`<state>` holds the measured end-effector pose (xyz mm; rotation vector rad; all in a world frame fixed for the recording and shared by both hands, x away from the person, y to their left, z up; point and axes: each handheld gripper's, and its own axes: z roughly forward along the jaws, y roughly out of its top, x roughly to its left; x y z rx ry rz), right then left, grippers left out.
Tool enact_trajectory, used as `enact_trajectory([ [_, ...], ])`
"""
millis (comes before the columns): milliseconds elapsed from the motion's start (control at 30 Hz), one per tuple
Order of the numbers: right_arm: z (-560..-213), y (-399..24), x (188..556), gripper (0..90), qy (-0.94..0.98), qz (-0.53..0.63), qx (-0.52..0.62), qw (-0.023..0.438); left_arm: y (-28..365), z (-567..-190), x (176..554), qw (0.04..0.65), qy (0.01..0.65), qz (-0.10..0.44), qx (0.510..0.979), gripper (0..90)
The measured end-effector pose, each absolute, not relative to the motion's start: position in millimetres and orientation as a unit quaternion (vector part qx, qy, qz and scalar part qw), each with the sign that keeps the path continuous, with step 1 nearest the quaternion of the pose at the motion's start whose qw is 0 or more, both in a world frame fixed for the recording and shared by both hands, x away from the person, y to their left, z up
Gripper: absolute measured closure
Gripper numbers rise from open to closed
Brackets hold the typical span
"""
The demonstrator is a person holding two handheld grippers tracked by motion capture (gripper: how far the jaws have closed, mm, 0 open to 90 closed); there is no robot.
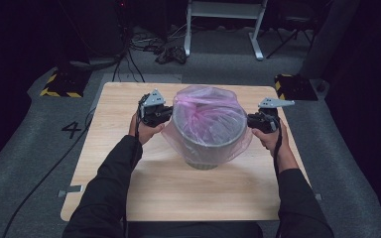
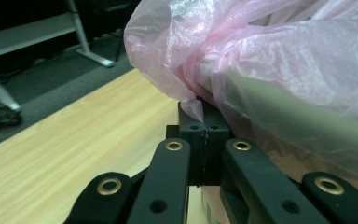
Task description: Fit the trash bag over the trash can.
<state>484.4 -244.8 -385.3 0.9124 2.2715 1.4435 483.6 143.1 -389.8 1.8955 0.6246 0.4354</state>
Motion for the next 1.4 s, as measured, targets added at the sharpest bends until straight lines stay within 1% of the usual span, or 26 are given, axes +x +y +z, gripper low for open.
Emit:
enact_trajectory([
  [133,-385,-244,469,90.0,0.797,0.505,0.306,0.131,147,-391,467,0.524,0.252,0.184,0.793,90.0],
  [200,-385,-242,464,89.8,0.800,0.502,0.301,0.128,148,-391,463,0.516,0.252,0.198,0.794,90.0],
  [333,-386,-241,465,87.3,0.795,0.491,0.323,0.149,149,-392,470,0.502,0.273,0.215,0.792,90.0],
  [500,-393,-242,477,89.0,0.781,0.483,0.362,0.161,147,-397,487,0.492,0.293,0.207,0.793,90.0],
  [667,-402,-241,487,89.2,0.780,0.469,0.386,0.148,141,-404,499,0.483,0.307,0.188,0.798,90.0],
  [900,-417,-234,490,89.2,0.805,0.435,0.390,0.100,137,-415,503,0.453,0.312,0.160,0.819,90.0],
  [967,-421,-234,488,89.1,0.812,0.427,0.387,0.097,138,-419,502,0.447,0.313,0.162,0.822,89.9],
  [1067,-424,-240,483,89.1,0.809,0.430,0.389,0.096,144,-422,497,0.454,0.321,0.167,0.814,89.7],
  [1167,-424,-247,475,88.6,0.805,0.440,0.385,0.103,152,-421,489,0.463,0.320,0.174,0.808,87.2],
  [1200,-424,-250,473,87.9,0.804,0.442,0.382,0.106,154,-421,486,0.461,0.323,0.181,0.806,84.5],
  [1267,-423,-255,466,84.0,0.803,0.440,0.383,0.120,159,-419,480,0.459,0.332,0.196,0.800,68.0],
  [1300,-422,-258,463,82.3,0.802,0.446,0.376,0.128,163,-417,476,0.465,0.330,0.191,0.799,64.2],
  [1333,-421,-261,460,81.4,0.801,0.451,0.371,0.133,167,-415,471,0.467,0.330,0.200,0.796,59.1],
  [1367,-420,-264,456,79.5,0.800,0.451,0.369,0.143,169,-414,468,0.463,0.332,0.207,0.795,52.1],
  [1400,-419,-266,454,76.3,0.799,0.450,0.370,0.149,173,-413,464,0.462,0.329,0.208,0.797,47.1],
])
